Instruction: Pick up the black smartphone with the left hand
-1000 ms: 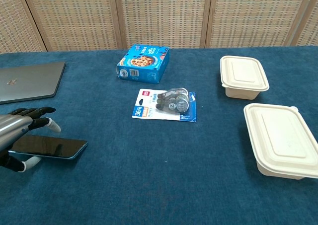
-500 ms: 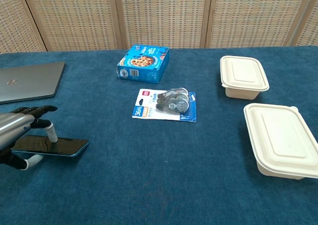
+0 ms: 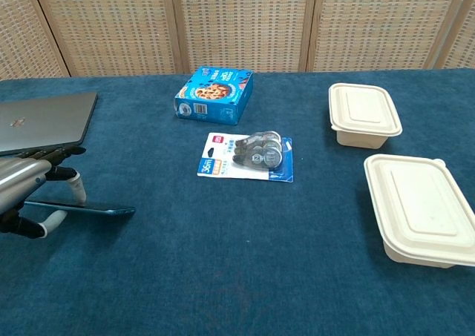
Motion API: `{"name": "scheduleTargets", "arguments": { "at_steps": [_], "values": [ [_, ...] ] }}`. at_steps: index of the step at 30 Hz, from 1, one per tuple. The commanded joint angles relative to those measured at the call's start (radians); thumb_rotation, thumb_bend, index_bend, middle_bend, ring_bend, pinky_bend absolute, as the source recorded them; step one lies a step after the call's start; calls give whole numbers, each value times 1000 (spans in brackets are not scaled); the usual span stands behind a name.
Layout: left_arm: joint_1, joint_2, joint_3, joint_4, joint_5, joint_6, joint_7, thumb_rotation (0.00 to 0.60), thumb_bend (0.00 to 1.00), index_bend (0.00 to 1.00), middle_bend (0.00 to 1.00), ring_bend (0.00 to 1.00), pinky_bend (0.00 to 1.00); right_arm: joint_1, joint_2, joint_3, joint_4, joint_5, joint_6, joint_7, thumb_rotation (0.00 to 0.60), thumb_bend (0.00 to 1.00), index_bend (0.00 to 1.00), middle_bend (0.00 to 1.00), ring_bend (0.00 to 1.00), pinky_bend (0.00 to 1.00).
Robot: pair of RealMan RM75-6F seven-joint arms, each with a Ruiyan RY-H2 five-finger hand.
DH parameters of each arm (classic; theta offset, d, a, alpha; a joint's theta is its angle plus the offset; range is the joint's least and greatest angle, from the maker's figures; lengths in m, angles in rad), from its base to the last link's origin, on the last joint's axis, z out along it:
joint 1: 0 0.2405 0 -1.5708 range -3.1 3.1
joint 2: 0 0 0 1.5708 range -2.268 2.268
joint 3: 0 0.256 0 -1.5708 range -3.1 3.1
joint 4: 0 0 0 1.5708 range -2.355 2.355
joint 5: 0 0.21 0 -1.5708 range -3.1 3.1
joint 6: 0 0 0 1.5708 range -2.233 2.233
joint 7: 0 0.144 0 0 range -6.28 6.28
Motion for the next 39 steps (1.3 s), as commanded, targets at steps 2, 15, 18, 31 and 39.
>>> {"name": "scheduleTargets", "arguments": {
  "at_steps": [2, 15, 18, 31, 39],
  "values": [
    [-5, -7, -3, 15, 1, -1, -5, 600, 514, 406, 0, 0, 0, 0, 0, 0, 0, 0, 0, 0, 600, 53, 11, 0, 0, 0],
    [-42, -23, -37, 39, 15, 1, 5, 600, 537, 373, 0, 0, 0, 2, -4, -1, 2, 2, -5, -6, 600, 53, 12, 0, 0, 0],
    [-50, -27, -43, 44, 18, 2, 9, 600, 536, 360, 0, 0, 0, 3, -5, -1, 3, 4, -8, -8, 600, 53, 11, 0, 0, 0],
    [-85, -73, -88, 147, 12, 18, 11, 600, 462, 202, 0, 0, 0, 6, -10, -2, 6, 7, -15, -17, 600, 53, 11, 0, 0, 0],
    [-128, -96, -130, 224, 3, 6, 6, 600, 431, 190, 0, 0, 0, 9, -16, -3, 7, 8, -21, -28, 600, 53, 11, 0, 0, 0]
  ]
}}
